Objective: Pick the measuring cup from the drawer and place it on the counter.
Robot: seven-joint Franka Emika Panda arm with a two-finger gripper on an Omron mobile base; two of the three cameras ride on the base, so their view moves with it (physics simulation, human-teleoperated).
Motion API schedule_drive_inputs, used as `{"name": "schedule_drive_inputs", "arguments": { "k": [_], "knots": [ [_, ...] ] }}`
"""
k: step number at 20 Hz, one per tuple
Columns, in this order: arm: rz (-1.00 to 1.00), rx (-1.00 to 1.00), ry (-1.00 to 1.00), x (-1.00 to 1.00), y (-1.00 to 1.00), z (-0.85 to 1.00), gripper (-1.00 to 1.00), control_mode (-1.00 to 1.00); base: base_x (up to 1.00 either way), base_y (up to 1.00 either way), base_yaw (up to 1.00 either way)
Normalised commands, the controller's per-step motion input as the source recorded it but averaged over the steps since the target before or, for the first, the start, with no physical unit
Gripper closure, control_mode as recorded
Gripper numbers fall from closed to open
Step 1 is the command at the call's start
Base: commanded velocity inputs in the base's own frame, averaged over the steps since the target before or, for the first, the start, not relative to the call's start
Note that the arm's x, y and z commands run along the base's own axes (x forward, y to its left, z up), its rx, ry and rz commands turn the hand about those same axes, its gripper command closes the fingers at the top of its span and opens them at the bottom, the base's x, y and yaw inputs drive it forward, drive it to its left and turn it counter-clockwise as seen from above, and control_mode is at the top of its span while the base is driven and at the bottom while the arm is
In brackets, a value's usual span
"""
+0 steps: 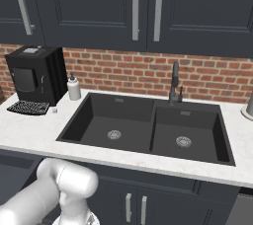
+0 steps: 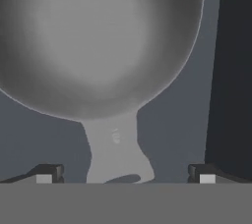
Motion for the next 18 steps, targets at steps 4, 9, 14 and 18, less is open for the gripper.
{"name": "schedule_drive_inputs", "arguments": {
  "k": [4,9,14,18],
  "knots": [
    [0.0,0.0,-0.04,-0.14,-0.53,-0.28,-1.0,-1.0,0.0,0.0,0.0],
    [0.0,0.0,-0.04,-0.04,-0.07,-0.15,-1.0,-1.0,0.0,0.0,0.0],
    [0.0,0.0,-0.09,0.0,0.0,-0.01,-1.0,-1.0,0.0,0.0,0.0],
    [0.0,0.0,-0.12,0.04,0.01,0.02,-1.0,-1.0,0.0,0.0,0.0]
  ]
}}
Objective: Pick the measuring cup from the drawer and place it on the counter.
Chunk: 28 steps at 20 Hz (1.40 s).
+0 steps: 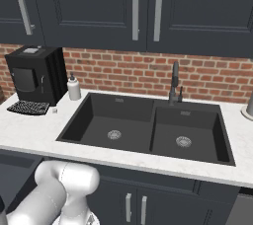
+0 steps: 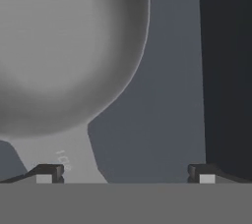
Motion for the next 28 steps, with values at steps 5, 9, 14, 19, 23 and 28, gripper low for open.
{"name": "schedule_drive_inputs", "arguments": {
  "k": [5,9,14,19,23,28],
  "knots": [
    [0.0,0.0,-0.13,0.1,0.07,0.03,-1.0,-1.0,0.0,0.0,0.0],
    [0.0,0.0,-0.08,0.09,0.06,0.0,-1.0,-1.0,0.0,0.0,0.0],
    [0.0,0.0,-0.03,0.02,0.09,0.07,-1.0,-1.0,0.0,0.0,0.0],
    [0.04,0.0,0.0,0.03,0.11,0.02,-1.0,-1.0,0.0,0.0,0.0],
    [0.04,0.0,0.0,0.04,0.07,0.0,-1.0,-1.0,0.0,0.0,0.0],
    [0.02,0.0,0.0,0.18,0.01,0.0,-1.0,-1.0,0.0,0.0,0.0]
  ]
}}
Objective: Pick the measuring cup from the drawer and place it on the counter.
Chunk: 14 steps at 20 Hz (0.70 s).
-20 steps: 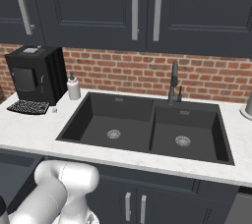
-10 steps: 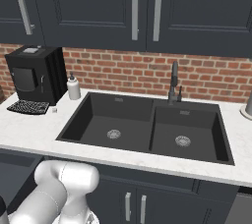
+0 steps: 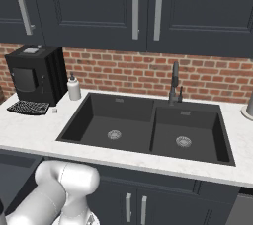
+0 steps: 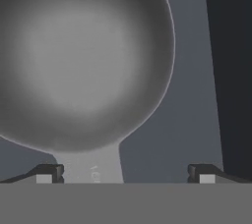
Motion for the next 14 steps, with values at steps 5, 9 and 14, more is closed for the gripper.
{"name": "schedule_drive_inputs", "arguments": {
  "k": [5,9,14],
  "knots": [
    [0.01,0.0,0.0,0.15,0.07,0.0,-1.0,-1.0,0.0,0.0,0.0],
    [0.0,0.0,0.0,0.02,0.18,-0.01,-1.0,-1.0,0.0,0.0,0.0],
    [0.0,0.0,0.0,0.0,0.3,-0.02,-1.0,-1.0,0.0,0.0,0.0]
  ]
}}
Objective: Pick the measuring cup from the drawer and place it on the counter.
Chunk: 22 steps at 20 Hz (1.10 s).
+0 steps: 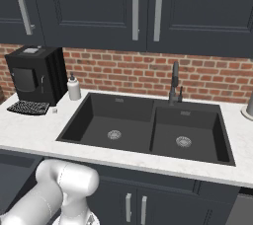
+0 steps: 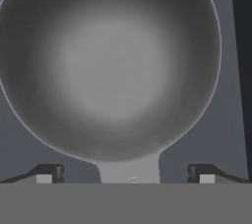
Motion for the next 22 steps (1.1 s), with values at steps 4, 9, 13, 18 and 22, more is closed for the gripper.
{"name": "schedule_drive_inputs", "arguments": {
  "k": [4,9,13,18,22],
  "knots": [
    [0.0,0.0,0.0,0.0,0.14,-0.13,-1.0,-1.0,0.0,0.0,0.0],
    [0.0,0.0,0.0,0.0,-0.06,-0.26,-1.0,-1.0,0.0,0.0,0.0],
    [0.0,0.0,0.0,0.0,-0.1,-0.45,-1.0,-1.0,0.0,0.0,0.0],
    [0.0,0.0,-0.01,-0.03,0.0,-0.4,-1.0,-1.0,0.0,0.0,0.0],
    [0.0,0.0,-0.04,0.0,0.0,-0.12,-1.0,-1.0,0.0,0.0,0.0]
  ]
}}
